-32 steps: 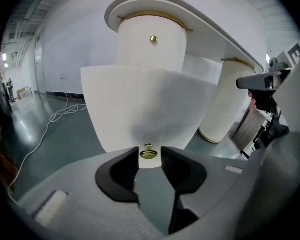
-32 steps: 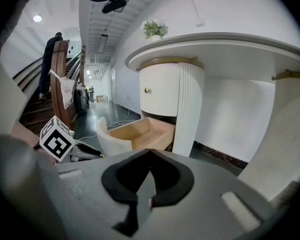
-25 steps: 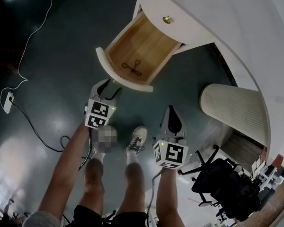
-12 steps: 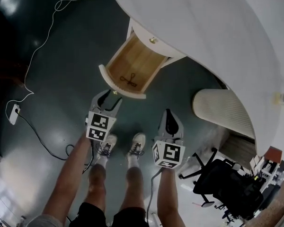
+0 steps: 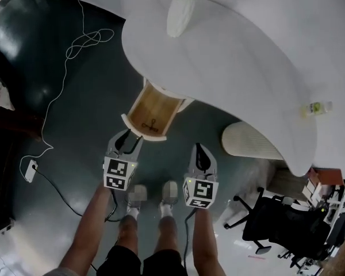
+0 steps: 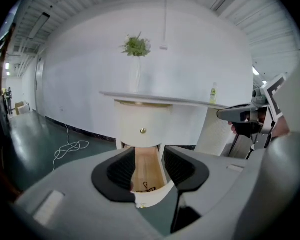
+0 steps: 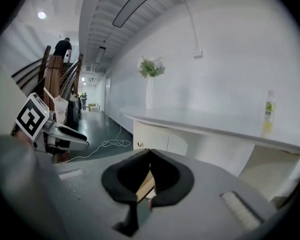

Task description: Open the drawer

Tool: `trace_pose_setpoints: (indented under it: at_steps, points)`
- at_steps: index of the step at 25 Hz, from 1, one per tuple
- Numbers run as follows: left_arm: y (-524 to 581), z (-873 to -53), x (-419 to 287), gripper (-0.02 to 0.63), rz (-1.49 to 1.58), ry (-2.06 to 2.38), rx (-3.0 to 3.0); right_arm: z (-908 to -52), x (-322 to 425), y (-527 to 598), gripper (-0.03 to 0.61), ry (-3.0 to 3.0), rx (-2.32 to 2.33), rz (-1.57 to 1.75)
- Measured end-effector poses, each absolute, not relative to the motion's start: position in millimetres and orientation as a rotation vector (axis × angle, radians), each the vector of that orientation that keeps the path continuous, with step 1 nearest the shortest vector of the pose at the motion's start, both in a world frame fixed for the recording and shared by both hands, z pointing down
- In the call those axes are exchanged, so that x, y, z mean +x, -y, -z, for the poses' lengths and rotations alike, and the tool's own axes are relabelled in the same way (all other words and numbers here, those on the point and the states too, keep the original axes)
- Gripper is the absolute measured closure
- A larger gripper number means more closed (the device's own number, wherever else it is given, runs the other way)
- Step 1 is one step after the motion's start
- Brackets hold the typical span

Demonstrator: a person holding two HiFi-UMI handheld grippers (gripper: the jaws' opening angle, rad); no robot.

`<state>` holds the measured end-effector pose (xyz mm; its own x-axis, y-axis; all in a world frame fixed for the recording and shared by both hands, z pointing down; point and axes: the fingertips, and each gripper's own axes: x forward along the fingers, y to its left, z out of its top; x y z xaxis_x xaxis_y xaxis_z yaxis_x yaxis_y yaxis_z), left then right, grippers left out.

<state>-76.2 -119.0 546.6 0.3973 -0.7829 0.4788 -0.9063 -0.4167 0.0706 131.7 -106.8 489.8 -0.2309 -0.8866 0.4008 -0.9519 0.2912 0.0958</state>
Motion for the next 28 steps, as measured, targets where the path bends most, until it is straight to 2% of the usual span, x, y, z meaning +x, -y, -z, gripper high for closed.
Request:
trace_pose_setpoints:
  at_steps: [17,28]
  points:
    - [114,-278,-58,0.494,-0.364,1.556,2.537,-259,147,90,0.575,2.248,1.799,-0.1]
    - [83,-181,-49,0.553,-0.272,1.54,2.654,-166,156,45,0.575,2.261,1.905,-0.007]
